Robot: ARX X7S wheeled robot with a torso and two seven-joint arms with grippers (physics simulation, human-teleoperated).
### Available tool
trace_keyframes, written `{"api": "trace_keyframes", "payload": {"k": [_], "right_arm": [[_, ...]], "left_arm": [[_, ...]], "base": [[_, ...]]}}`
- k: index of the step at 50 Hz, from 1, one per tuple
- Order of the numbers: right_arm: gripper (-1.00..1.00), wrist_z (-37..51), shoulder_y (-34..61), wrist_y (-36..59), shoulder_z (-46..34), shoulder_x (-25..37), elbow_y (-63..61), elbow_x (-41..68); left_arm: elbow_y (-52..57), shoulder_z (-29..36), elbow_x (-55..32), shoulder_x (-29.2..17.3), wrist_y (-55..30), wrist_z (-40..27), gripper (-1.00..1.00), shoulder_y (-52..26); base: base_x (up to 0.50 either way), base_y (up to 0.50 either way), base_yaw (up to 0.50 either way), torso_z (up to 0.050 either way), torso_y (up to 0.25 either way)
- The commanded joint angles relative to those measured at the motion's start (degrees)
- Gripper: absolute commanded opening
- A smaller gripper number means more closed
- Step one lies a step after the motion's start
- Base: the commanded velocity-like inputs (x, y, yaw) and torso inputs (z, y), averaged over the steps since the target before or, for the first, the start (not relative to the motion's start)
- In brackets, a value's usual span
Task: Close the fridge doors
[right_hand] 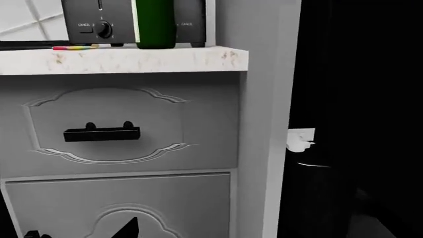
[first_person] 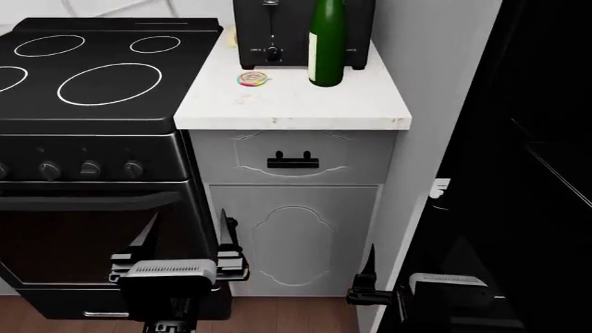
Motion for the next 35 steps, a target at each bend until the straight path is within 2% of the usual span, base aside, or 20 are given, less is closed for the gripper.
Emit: {"api": "trace_keyframes", "payload": {"k": [1, 9, 17, 24, 35], "right_arm": [[1.0, 2.4, -1.66, -0.36, 0.35, 1.29, -6.75, -1.51], [1.0, 10.61, -4.75, 6.19, 3.24, 4.0, -25.21, -1.52], [1.0, 19.17, -4.78, 18.31, 4.7, 5.52, -41.36, -3.14], [1.0, 25.53, -1.96, 29.03, 7.77, 5.11, -46.17, -1.92], [1.0, 27.27, 1.27, 31.96, 13.9, 4.18, -43.34, 3.91]], "left_arm": [[-0.29, 0.07, -0.05, 0.15, -0.02, 0.15, 1.0, -0.05], [0.33, 0.0, -0.11, -0.03, -0.07, 0.06, 1.0, 0.04], [-0.25, 0.02, -0.4, 0.22, 0.14, 0.4, 1.0, -0.14], [-0.44, -0.15, -0.71, 0.23, 0.4, 0.53, 1.0, -0.15], [-0.15, -0.24, -0.86, 0.19, 0.45, 0.5, 1.0, -0.08]], "base": [[0.0, 0.0, 0.0, 0.0, 0.0], [0.0, 0.0, 0.0, 0.0, 0.001], [0.0, 0.0, 0.0, 0.0, 0.0], [0.0, 0.0, 0.0, 0.0, 0.0], [0.0, 0.0, 0.0, 0.0, 0.0]]}}
